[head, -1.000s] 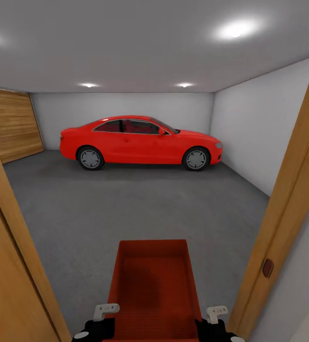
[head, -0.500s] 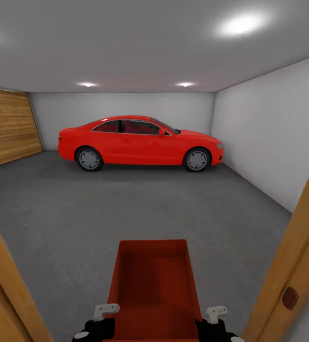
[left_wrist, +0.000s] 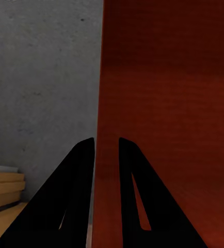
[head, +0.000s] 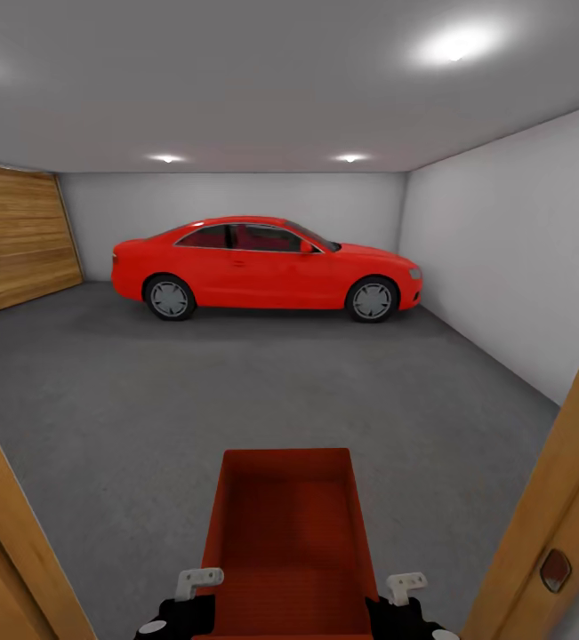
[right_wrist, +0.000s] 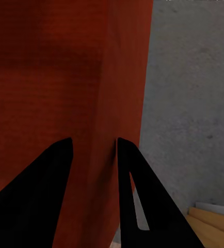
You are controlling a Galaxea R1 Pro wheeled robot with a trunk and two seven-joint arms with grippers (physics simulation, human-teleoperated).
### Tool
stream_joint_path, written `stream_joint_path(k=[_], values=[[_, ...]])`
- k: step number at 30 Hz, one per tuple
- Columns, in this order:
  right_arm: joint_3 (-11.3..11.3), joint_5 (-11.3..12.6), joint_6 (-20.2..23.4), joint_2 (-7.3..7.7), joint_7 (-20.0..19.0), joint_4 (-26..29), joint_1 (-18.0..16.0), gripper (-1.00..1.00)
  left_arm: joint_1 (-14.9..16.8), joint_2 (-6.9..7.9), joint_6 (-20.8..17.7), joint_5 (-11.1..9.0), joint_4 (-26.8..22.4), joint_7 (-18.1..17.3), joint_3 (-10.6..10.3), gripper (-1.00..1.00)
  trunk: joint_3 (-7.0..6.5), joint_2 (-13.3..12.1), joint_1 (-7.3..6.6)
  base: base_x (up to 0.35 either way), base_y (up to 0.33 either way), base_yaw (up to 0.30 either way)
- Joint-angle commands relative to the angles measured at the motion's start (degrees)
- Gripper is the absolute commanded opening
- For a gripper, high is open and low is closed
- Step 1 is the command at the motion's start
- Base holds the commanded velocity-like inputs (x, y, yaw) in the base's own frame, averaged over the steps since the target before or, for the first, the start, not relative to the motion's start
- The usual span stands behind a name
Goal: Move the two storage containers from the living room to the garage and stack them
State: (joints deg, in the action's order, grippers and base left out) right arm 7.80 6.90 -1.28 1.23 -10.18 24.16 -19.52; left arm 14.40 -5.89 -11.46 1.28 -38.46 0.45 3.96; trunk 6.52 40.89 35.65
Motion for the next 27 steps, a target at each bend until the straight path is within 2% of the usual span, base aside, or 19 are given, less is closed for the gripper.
stream_joint_path(k=[1, 27], values=[[1.43, 0.48, -0.14, 0.13, -0.02, -0.23, -0.03, -1.0, 0.04, 0.44, -0.34, 0.73, -5.57, 0.34, -0.01, -1.0, 0.1, 0.08, 0.01, 0.0, 0.0, 0.004], [1.4, 0.48, -0.17, 0.1, 0.33, -0.24, -0.03, -1.0, 0.05, 0.41, -0.38, 0.74, -5.57, 0.34, -0.01, -1.0, 0.1, 0.08, 0.01, 0.007, 0.0, 0.0]])
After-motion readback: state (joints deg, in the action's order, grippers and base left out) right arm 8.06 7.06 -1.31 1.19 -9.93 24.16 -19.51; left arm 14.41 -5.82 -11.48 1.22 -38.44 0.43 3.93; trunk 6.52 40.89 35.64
